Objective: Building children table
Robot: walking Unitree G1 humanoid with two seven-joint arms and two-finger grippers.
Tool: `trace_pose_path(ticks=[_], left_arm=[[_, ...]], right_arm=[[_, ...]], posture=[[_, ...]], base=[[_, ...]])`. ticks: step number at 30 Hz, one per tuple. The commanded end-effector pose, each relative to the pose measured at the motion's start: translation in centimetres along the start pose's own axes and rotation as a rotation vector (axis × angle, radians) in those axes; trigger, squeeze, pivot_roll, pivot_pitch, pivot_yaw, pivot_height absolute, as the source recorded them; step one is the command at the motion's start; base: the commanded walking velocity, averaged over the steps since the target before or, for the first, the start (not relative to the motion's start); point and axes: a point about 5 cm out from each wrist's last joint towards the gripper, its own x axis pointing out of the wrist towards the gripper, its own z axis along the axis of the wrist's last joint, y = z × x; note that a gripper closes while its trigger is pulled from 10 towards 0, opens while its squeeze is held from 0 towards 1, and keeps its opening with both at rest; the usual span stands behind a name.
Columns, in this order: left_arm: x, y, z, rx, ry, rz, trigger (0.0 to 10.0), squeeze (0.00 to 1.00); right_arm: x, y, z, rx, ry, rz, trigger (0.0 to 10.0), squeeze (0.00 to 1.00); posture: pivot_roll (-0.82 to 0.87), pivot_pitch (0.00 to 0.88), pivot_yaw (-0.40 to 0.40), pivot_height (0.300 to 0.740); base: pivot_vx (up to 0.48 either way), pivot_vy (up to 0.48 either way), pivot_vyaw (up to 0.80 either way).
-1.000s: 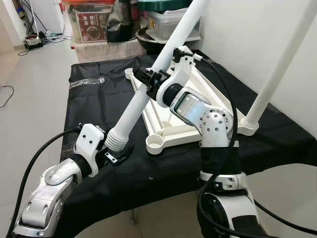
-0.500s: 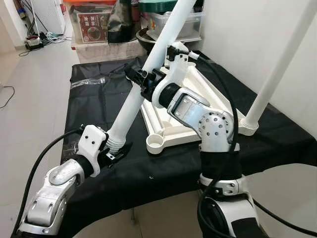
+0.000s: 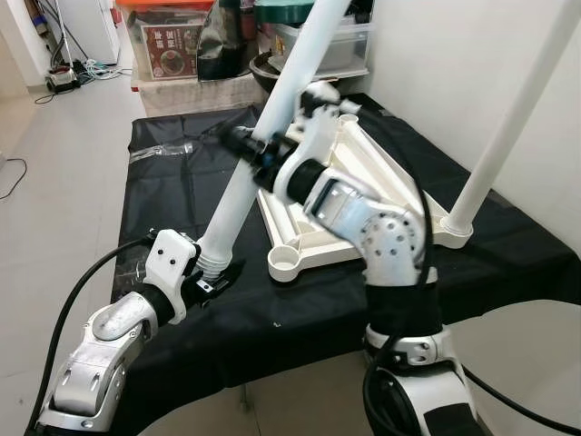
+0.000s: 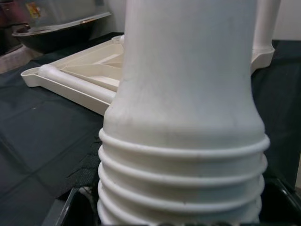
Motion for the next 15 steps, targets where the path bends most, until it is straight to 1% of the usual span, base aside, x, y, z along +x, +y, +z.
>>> trace_pose_path(ticks=[1, 2, 4, 5, 6, 8, 10, 11, 12, 15], left_arm=[[-0.1, -0.6, 0.4, -0.011, -0.011, -0.044, 10.0, 0.0], [-0.2, -0.8, 0.4, -0.01, -0.008, -0.059, 10.0, 0.0], [-0.4, -1.2, 0.4, -0.008, -0.005, -0.088, 10.0, 0.0], [-0.7, -2.0, 0.4, -0.022, -0.007, -0.146, 10.0, 0.0], [-0.8, -2.7, 0.5, -0.034, -0.009, -0.187, 10.0, 0.0], [-0.8, -2.7, 0.5, -0.034, -0.009, -0.187, 10.0, 0.0], [-1.7, -4.7, 0.4, -0.056, 0.008, -0.313, 10.0, 0.0], [-2.1, -5.2, 0.3, -0.062, 0.019, -0.353, 10.0, 0.0], [-2.1, -5.2, 0.3, -0.062, 0.019, -0.353, 10.0, 0.0], [-3.1, -5.8, 0.4, -0.088, 0.036, -0.415, 10.0, 0.0]], right_arm=[[0.1, 0.2, -0.6, 0.03, -0.006, 0.035, 10.0, 1.0], [0.0, 0.2, -0.3, 0.014, -0.035, 0.054, 10.0, 0.0], [-0.3, 0.2, 0.3, -0.007, -0.108, 0.109, 10.0, 0.0], [-1.1, 0.0, 0.2, 0.004, -0.133, 0.228, 10.0, 0.0], [-1.7, -0.2, 0.1, 0.013, -0.146, 0.312, 10.0, 0.0], [-1.7, -0.2, 0.1, 0.013, -0.146, 0.312, 10.0, 0.0], [-3.0, -1.4, -0.2, 0.03, -0.137, 0.453, 10.0, 0.0], [-3.4, -1.7, -0.3, 0.028, -0.121, 0.5, 10.0, 0.0], [-3.4, -1.7, -0.3, 0.028, -0.121, 0.5, 10.0, 0.0], [-4.9, -2.3, -0.7, 0.009, -0.043, 0.633, 10.0, 0.0]], posture=[[0.05, 0.0, -0.033, 0.74], [0.05, 0.0, -0.033, 0.74], [0.05, 0.0, -0.035, 0.74], [0.06, 0.0, -0.036, 0.74], [0.06, 0.0, -0.04, 0.74], [0.06, 0.0, -0.04, 0.74], [0.08, 0.0, -0.043, 0.74], [0.08, 0.0, -0.042, 0.74], [0.08, 0.0, -0.042, 0.74], [0.09, 0.0, -0.048, 0.74]], base=[[0.0, 0.0, 0.0], [0.0, 0.0, 0.0], [0.0, 0.0, 0.0], [0.0, 0.0, 0.0], [0.0, 0.0, 0.0], [0.0, 0.0, 0.0], [0.0, 0.0, 0.0], [0.0, 0.0, 0.0], [0.0, 0.0, 0.0], [0.0, 0.0, 0.0]])
